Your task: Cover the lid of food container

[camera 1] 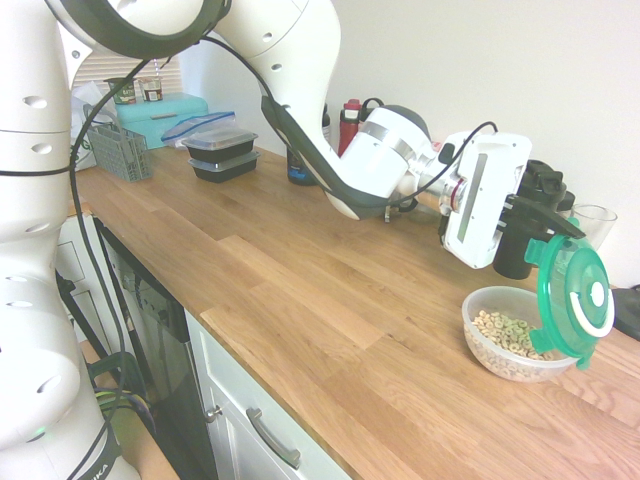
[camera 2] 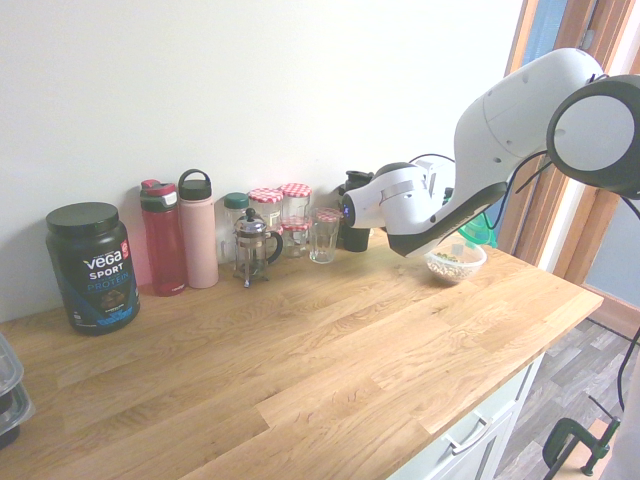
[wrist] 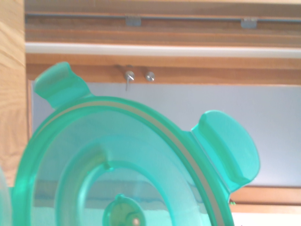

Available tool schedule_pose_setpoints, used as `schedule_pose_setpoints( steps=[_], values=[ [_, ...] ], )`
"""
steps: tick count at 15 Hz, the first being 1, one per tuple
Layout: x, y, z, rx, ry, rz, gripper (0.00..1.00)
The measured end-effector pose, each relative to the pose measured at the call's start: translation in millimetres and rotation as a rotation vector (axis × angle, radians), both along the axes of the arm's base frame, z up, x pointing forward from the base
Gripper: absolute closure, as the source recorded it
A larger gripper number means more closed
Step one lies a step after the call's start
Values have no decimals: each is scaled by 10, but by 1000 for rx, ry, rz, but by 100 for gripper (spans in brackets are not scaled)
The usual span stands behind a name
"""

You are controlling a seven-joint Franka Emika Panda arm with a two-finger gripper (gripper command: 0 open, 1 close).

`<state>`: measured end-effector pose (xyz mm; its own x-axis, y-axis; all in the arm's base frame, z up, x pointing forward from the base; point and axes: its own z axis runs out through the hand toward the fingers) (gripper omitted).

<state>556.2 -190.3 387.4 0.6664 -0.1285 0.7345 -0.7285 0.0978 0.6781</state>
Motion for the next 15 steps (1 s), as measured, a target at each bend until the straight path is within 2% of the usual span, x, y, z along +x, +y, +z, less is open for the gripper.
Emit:
schedule_pose_setpoints(
  steps=[5,9,15],
  values=[
    [21,340,-143,53,11,37,0],
    [-186,690,-443,128,40,60,0],
    [-481,679,-589,185,57,47,0]
  ],
)
